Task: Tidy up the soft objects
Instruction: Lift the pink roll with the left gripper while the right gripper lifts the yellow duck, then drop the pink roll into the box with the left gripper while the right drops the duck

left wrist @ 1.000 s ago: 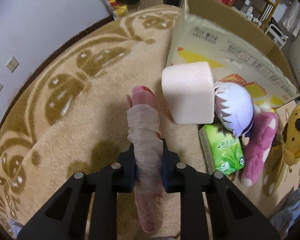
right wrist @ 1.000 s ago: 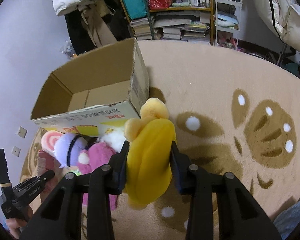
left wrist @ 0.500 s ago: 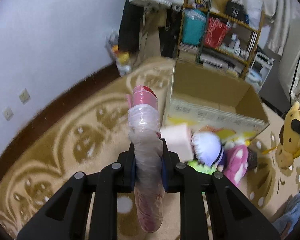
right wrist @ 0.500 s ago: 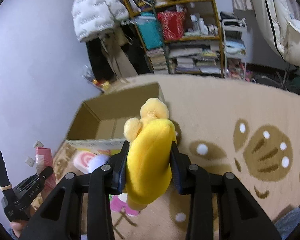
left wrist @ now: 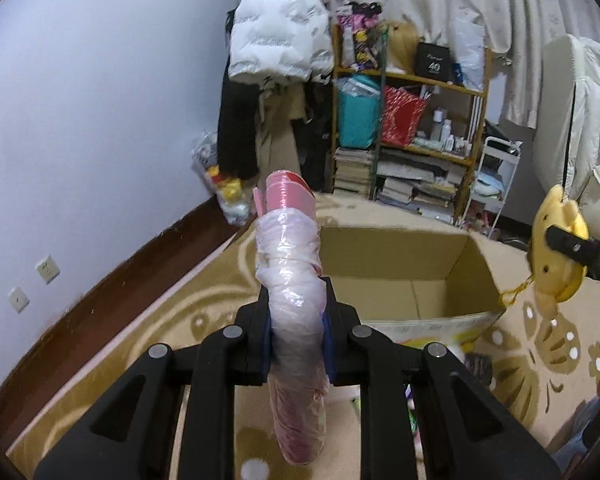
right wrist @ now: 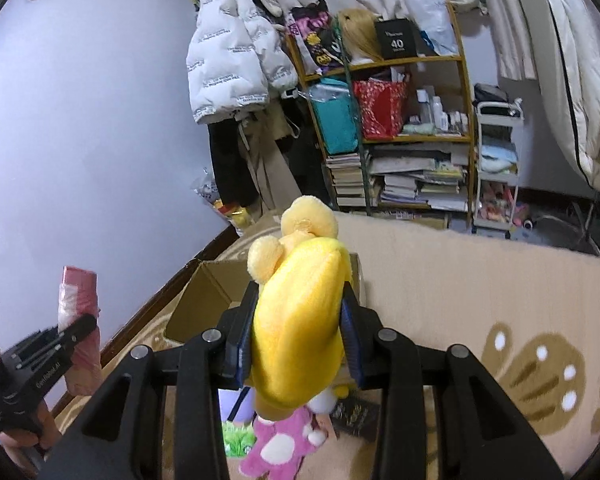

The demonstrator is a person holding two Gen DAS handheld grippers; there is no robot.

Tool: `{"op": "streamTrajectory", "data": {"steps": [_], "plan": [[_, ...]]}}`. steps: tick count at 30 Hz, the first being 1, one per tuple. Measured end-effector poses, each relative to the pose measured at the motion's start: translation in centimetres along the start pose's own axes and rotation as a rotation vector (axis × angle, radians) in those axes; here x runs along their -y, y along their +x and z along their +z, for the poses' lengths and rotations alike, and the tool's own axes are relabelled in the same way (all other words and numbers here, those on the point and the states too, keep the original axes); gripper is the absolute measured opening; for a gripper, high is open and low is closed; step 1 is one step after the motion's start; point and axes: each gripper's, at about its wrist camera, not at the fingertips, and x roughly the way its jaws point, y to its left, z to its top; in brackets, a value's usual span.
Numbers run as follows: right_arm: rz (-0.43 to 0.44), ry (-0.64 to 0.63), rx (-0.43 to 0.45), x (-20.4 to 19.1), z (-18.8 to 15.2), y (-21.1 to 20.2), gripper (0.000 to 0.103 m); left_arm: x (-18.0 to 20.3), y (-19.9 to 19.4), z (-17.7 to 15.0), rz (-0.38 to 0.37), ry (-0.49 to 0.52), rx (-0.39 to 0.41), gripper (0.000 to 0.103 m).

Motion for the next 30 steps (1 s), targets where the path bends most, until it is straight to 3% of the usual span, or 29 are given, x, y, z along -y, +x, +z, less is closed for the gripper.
{"op": "streamTrajectory", "data": {"steps": [10, 30], "plan": [[0.013, -0.048, 0.006, -0.6, 1.8, 2.8, 0.039, 2.2, 3.0, 3.0, -0.03, 0.053, 0.046, 0.019], [0.048, -0.077, -0.056, -0.4, 0.4, 8.0, 0.041, 3.6, 10.7, 1.1, -0.107, 0.033, -0.07, 0.022]]}}
